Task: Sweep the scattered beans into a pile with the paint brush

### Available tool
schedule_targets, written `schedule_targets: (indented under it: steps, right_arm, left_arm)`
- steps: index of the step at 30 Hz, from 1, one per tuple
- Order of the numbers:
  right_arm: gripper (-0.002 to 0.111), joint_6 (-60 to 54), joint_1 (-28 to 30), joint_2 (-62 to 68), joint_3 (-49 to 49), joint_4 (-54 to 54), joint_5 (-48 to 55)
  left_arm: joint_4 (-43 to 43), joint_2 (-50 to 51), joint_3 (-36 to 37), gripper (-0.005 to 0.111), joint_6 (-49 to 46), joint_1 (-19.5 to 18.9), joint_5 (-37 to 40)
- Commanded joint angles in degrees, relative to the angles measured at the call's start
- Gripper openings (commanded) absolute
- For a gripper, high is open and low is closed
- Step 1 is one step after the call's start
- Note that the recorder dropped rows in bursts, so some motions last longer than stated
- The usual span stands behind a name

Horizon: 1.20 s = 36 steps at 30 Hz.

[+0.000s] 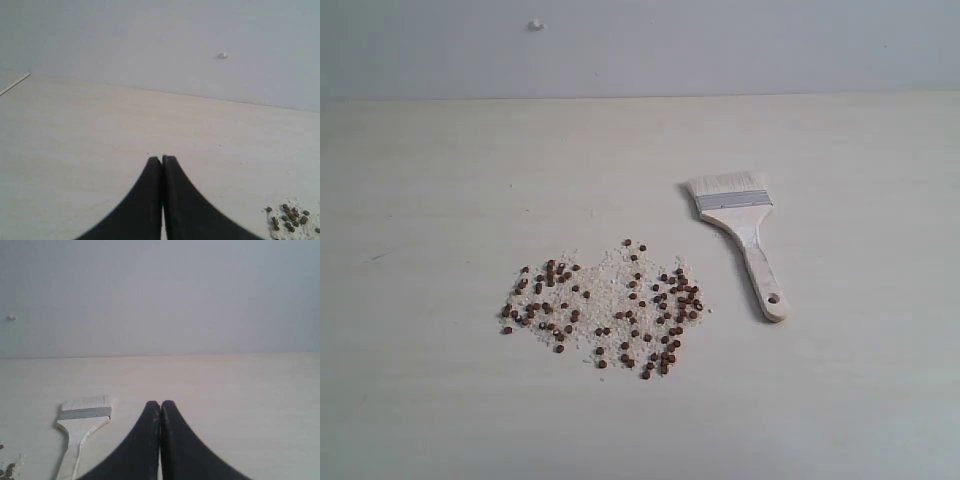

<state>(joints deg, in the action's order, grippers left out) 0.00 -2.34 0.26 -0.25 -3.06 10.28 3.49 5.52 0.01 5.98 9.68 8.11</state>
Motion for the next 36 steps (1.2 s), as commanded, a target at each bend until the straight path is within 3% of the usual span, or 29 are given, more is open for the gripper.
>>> schedule_targets:
  steps: [1, 9, 14, 17, 20, 23, 27, 29, 32, 34, 36]
  right_arm:
    - [0.000, -0.81, 0.28, -0.26, 0.25, 2.11, -3.55]
    - [0.000, 6.51, 0.28, -0.26, 0.25, -4.26, -29.97]
    - [0.000, 17.15, 0.28, -0.26, -0.51, -8.74, -46.39]
    - [0.000, 17.71, 0.28, 2.96, -7.81, -9.00, -37.37]
    - [0.000, 17.43, 0.28, 11.14, -18.91, -7.78, -21.67]
    - [0.000, 12.57, 0.28, 32.15, -37.49, -1.45, 5.27]
    - [0.000, 6.39, 0.28, 48.46, -51.85, -1.54, 30.09]
    - [0.000, 2.93, 0.28, 64.87, -61.37, -2.84, 50.12]
    - [0.000, 1.63, -2.29, 78.50, -63.38, -4.42, 56.81]
    - [0.000, 4.76, -7.42, 86.07, -63.38, -1.78, 53.65]
    - [0.000, 5.65, -12.34, 91.98, -63.38, -2.53, 44.13]
  left_arm:
    - [0.34, -0.12, -0.01, 0.000, 0.22, 0.26, -0.21]
    - [0.34, -0.12, -0.01, 0.000, 0.22, 0.26, -0.21]
    - [0.34, -0.12, -0.01, 0.000, 0.22, 0.26, -0.21]
    - [0.34, -0.12, -0.01, 0.000, 0.22, 0.26, -0.21]
    - [0.34, -0.12, -0.01, 0.000, 0.22, 0.26, -0.21]
    - [0.34, -0.12, -0.01, 0.000, 0.22, 0.26, -0.21]
    - [0.34, -0.12, -0.01, 0.000, 0.22, 0.26, -0.21]
    - [0.34, -0.12, -0.01, 0.000, 0.22, 0.26, -0.21]
    - [0.34, -0.12, -0.01, 0.000, 0.22, 0.26, -0.21]
    - [0.34, -0.12, -0.01, 0.000, 0.22, 0.26, -0.21]
    - [0.34, -0.12, -0.01, 0.000, 0.22, 0.26, -0.21]
